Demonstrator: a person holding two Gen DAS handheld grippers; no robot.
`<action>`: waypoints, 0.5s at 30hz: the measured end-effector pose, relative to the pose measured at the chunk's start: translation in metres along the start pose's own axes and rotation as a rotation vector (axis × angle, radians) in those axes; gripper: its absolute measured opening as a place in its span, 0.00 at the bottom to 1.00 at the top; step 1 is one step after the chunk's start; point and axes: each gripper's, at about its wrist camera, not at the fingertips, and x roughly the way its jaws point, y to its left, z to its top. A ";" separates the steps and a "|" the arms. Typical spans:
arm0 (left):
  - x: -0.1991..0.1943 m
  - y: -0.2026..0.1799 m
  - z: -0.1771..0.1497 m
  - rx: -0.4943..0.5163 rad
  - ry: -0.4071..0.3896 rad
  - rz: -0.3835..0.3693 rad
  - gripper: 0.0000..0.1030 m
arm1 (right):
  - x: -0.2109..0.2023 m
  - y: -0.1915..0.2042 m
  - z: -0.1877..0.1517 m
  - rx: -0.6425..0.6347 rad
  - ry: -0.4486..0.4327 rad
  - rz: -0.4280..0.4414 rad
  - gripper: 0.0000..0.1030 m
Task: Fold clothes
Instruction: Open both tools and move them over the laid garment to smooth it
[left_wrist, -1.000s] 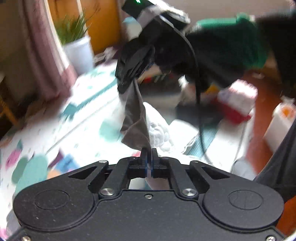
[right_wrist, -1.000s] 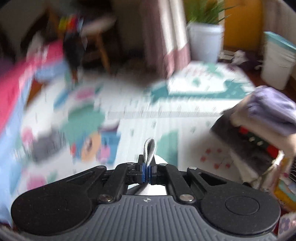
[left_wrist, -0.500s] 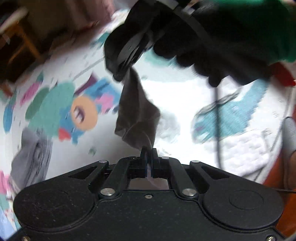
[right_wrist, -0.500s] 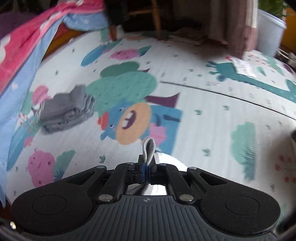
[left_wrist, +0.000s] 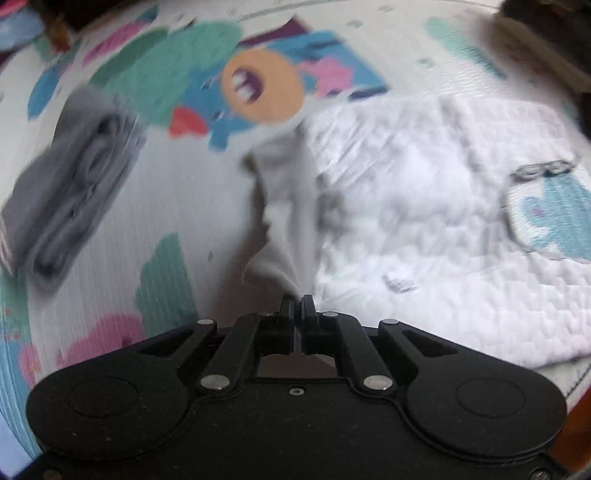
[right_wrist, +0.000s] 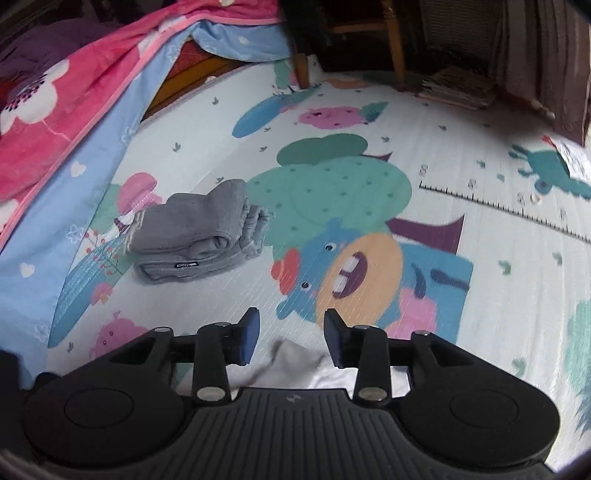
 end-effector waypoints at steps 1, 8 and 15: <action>0.005 0.004 -0.002 -0.015 0.014 0.004 0.01 | -0.006 -0.002 0.000 -0.035 0.005 -0.001 0.38; 0.005 0.012 -0.006 0.125 0.027 0.136 0.11 | -0.058 0.007 -0.104 -0.400 0.219 0.021 0.49; 0.003 -0.013 -0.001 0.275 -0.091 -0.074 0.14 | -0.091 0.053 -0.301 -0.749 0.425 0.123 0.57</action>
